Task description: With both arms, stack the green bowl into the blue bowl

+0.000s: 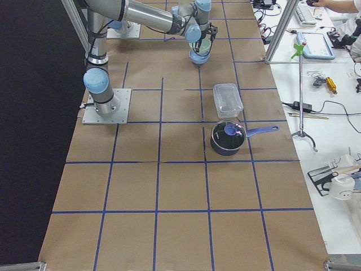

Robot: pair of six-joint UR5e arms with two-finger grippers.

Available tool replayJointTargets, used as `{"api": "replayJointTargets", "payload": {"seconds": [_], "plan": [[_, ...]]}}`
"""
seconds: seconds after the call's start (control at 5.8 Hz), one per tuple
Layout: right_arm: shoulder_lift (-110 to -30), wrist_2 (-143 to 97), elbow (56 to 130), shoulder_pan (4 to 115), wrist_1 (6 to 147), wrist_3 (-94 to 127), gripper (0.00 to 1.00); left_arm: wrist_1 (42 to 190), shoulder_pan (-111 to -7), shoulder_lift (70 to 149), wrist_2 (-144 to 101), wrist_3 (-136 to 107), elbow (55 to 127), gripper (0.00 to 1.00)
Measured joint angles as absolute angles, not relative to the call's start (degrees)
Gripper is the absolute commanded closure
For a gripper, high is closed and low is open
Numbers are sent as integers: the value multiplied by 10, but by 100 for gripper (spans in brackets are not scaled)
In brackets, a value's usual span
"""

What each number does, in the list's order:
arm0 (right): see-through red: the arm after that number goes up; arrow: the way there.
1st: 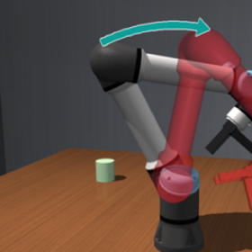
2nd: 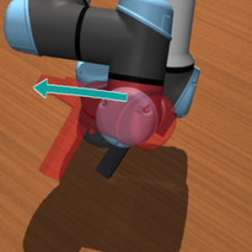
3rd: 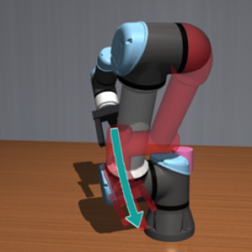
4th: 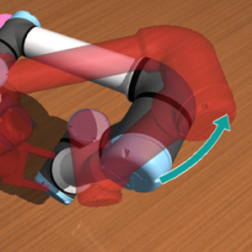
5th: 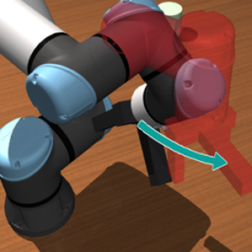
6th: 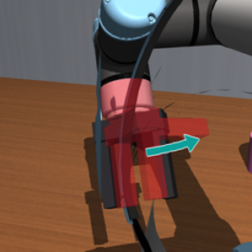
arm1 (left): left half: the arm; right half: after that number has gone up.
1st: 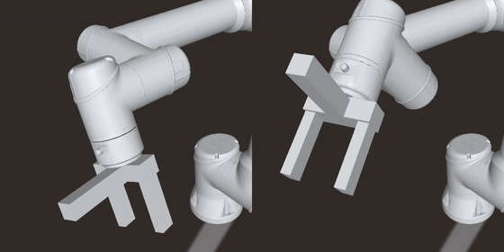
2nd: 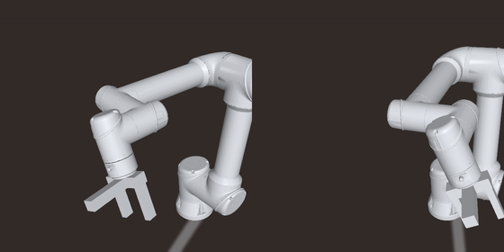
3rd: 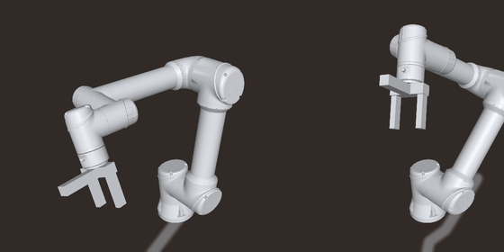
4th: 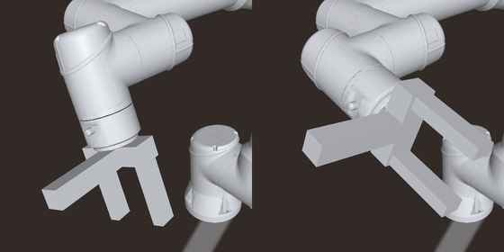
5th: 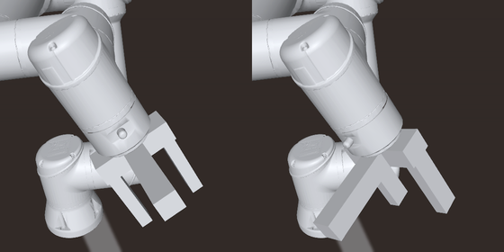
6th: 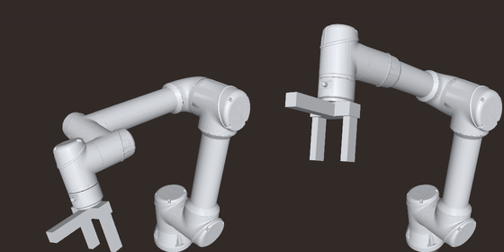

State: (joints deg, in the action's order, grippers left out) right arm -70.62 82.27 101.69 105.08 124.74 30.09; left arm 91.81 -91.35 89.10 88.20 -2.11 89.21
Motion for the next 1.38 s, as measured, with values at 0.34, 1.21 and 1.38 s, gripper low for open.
{"api": "replayJointTargets", "payload": {"seconds": [0.34, 1.21, 1.38], "plan": [[-697, 823, 1026, 1050, 1285, 301, 93, 919, -915, 890, 882, -21, 892, 2], [-700, 824, 964, 1043, 1227, 301, 0, 919, -915, 888, 883, -21, 893, 2], [-716, 825, 915, 1029, 1146, 282, 0, 919, -915, 888, 883, -21, 893, 2]]}}
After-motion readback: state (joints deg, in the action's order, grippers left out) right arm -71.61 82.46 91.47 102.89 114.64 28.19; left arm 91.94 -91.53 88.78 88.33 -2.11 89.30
